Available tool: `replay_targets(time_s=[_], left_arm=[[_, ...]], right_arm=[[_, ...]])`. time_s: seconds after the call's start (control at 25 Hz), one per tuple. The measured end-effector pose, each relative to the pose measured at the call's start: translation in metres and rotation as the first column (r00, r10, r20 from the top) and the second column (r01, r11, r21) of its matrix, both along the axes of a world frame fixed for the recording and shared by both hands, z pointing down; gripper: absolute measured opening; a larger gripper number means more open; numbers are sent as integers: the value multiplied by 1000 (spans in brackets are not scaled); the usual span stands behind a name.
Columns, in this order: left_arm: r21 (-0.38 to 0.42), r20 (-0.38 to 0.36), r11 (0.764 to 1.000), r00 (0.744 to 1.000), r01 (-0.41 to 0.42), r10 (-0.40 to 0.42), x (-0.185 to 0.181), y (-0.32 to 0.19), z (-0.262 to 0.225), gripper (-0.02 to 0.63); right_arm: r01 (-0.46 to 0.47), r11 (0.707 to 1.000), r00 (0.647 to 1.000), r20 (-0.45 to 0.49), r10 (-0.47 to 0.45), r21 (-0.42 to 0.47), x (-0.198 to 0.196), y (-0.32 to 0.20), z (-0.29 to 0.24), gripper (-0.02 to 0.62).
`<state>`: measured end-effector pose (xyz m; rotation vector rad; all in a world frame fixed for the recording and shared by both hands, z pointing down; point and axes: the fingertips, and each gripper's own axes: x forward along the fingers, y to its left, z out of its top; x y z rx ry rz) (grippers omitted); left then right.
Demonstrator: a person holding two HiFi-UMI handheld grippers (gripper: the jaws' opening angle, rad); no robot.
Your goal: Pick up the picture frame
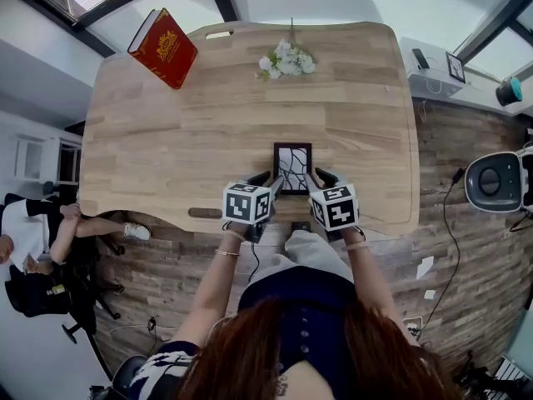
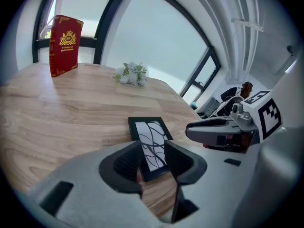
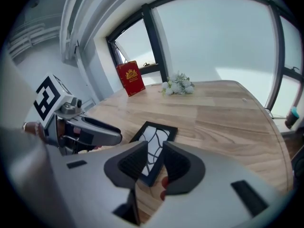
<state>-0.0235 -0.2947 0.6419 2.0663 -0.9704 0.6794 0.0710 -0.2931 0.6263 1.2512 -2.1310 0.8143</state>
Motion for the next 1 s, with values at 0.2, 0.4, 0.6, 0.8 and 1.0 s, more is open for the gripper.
replay_targets(time_s=[0.2, 0.4, 0.6, 0.8, 1.0], left_arm=[[-59, 16, 998, 1000, 4, -3, -4, 2, 20, 160], [-91, 12, 996, 1000, -1, 3, -2, 3, 31, 160], [-112, 20, 994, 1000, -2, 4, -1, 7, 40, 160], [-135, 15, 991, 1000, -1, 3, 3, 11, 52, 160], [-121, 54, 993, 999, 12, -5, 0, 12, 55, 123]], right_arm=[[0, 999, 1000, 3, 0, -53, -5, 1, 18, 109], [-9, 995, 1000, -6, 9, -95, -4, 0, 32, 117], [-26, 990, 999, 16, 28, -136, -4, 4, 43, 118], [-42, 984, 998, 30, 48, -173, -4, 7, 54, 118], [-46, 979, 998, 24, 52, -200, -3, 12, 64, 120]])
